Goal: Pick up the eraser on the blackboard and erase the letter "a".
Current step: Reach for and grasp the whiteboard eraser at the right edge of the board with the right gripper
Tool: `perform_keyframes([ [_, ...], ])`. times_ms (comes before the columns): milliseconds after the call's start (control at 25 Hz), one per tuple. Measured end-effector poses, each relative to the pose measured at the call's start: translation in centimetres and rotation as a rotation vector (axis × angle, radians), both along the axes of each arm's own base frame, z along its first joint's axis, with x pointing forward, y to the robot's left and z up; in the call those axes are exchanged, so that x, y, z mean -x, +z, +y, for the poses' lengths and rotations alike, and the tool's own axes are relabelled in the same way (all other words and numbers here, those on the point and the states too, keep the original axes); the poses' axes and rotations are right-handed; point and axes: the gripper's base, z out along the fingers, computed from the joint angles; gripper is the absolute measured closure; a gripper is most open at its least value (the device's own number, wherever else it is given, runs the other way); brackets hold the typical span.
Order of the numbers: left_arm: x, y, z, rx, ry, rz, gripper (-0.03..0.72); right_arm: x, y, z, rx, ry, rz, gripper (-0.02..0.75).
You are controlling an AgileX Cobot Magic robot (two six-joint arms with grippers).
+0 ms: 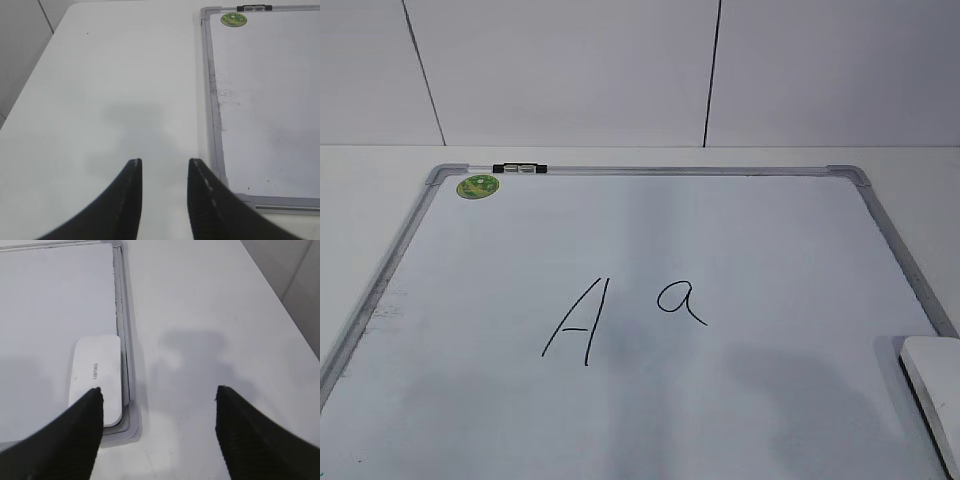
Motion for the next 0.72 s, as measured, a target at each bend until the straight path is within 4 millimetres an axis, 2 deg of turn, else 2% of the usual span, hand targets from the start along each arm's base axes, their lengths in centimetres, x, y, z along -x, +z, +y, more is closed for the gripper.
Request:
perform_keyframes([
  [440, 0.00, 0.00, 0.00, 0.000, 0.000, 0.000, 0.454, 0.00, 0.00, 0.01, -0.001, 0.003, 0.000, 0.178],
  [720, 0.00, 0.00, 0.00, 0.000, 0.000, 0.000, 0.454, -0.06, -0.01, 0.04, 0.043, 0.086, 0.008, 0.178],
])
